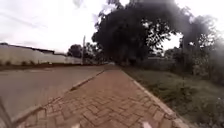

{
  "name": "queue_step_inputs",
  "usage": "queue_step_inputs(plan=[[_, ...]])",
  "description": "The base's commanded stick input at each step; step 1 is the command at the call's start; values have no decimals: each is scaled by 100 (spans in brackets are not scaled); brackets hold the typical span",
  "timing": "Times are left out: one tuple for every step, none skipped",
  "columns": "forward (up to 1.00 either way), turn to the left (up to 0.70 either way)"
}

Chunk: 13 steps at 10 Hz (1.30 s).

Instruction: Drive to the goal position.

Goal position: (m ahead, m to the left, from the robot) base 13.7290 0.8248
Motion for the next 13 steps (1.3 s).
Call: queue_step_inputs(plan=[[50, 0], [50, -5], [50, -29], [50, -49], [50, -38], [50, -28], [50, -17], [50, -7], [50, 0], [50, 0], [50, 0], [50, 0], [50, 0]])
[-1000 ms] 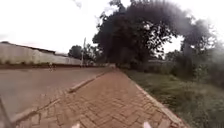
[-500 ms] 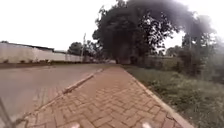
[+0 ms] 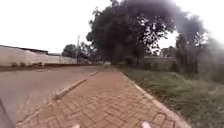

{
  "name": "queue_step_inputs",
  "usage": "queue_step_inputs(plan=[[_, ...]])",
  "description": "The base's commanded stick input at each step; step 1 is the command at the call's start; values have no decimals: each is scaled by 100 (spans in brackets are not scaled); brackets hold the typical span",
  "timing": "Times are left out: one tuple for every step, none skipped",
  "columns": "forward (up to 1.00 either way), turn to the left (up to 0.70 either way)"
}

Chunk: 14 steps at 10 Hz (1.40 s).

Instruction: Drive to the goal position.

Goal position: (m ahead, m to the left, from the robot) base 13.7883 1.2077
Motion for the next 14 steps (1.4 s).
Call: queue_step_inputs(plan=[[50, 0], [50, 0], [50, 0], [50, 0], [50, 0], [50, 0], [50, 0], [50, 0], [50, 0], [50, 0], [50, 0], [50, 0], [50, 0], [50, 0]])
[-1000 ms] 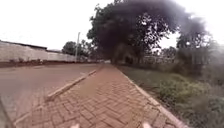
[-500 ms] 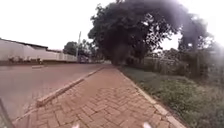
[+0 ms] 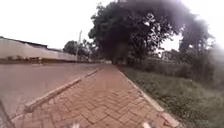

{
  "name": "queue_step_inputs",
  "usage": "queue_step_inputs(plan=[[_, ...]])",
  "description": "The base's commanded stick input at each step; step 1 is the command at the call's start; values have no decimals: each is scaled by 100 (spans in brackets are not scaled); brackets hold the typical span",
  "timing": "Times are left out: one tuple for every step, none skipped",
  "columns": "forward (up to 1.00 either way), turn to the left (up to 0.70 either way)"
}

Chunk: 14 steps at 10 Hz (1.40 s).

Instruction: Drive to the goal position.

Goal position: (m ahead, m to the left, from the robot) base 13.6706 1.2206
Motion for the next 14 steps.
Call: queue_step_inputs(plan=[[50, 0], [50, 0], [50, 0], [50, 0], [50, 0], [50, 0], [50, 0], [50, 0], [50, 0], [50, 0], [50, 0], [50, 0], [50, 0], [50, 0]])
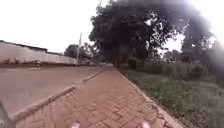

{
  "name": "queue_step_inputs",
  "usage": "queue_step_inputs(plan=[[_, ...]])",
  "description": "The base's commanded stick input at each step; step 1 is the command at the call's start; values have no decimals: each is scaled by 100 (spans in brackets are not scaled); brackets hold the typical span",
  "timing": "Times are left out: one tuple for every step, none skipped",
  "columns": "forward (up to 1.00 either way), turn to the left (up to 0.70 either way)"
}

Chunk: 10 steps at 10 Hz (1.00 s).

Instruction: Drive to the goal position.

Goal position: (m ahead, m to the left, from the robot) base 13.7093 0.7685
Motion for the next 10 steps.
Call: queue_step_inputs(plan=[[50, 0], [50, 0], [50, 0], [50, 0], [50, 0], [50, 0], [50, 0], [50, 0], [50, 0], [50, 0]])
